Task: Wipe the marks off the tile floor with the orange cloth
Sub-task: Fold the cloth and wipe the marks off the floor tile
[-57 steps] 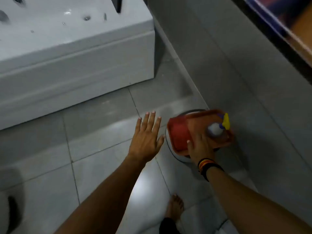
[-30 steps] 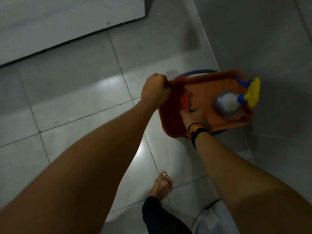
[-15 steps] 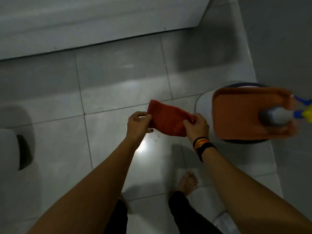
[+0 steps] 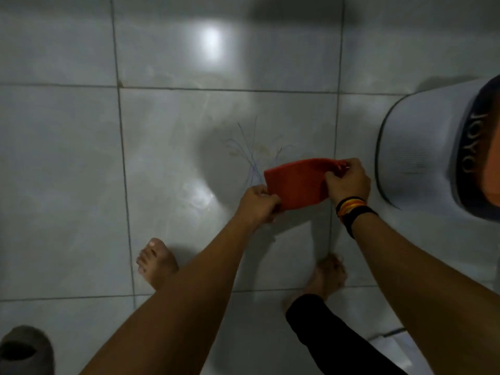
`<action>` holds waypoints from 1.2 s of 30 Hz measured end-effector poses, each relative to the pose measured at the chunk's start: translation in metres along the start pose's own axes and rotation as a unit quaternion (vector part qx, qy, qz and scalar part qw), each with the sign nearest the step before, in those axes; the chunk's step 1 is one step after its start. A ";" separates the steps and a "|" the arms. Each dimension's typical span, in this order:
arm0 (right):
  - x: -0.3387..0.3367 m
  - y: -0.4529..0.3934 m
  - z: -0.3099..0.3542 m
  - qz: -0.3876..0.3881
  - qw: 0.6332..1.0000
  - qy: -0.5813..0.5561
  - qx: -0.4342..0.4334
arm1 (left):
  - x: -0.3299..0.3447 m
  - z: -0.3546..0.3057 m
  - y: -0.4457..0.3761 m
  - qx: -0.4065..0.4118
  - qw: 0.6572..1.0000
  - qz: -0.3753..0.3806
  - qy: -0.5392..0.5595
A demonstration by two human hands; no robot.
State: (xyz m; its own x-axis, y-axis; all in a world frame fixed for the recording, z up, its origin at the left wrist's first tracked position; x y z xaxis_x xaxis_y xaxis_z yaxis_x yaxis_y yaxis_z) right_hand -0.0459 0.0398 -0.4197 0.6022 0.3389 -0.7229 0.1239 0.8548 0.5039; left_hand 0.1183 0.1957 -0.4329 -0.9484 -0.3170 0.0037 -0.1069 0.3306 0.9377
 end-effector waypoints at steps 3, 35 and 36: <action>0.044 -0.002 -0.042 0.019 0.999 0.024 0.012 | -0.004 0.053 -0.024 0.057 0.968 -0.054 -0.239; 0.251 0.026 -0.017 -0.038 0.891 0.293 -0.346 | -0.140 0.051 -0.154 0.362 0.678 -0.415 -0.487; 0.264 0.046 -0.018 0.021 0.864 0.300 -0.405 | -0.140 0.050 -0.153 0.358 0.678 -0.414 -0.490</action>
State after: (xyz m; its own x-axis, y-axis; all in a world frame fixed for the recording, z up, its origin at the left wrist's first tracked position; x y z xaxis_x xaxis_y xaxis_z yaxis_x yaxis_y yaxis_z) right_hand 0.1044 0.1758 -0.5960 0.0461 0.3111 -0.9493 -0.6266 0.7491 0.2150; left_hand 0.2525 0.2338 -0.5946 -0.1795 -0.0313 -0.9833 -0.5090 0.8583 0.0655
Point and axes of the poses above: each hand's wrist, its own y-axis away from the middle knuckle, its own x-axis out of the palm, z = x × y, the point moved 5 cm from there along -y, towards the middle knuckle, and after that the axes turned 7 degrees about -y, right-handed, at the moved point
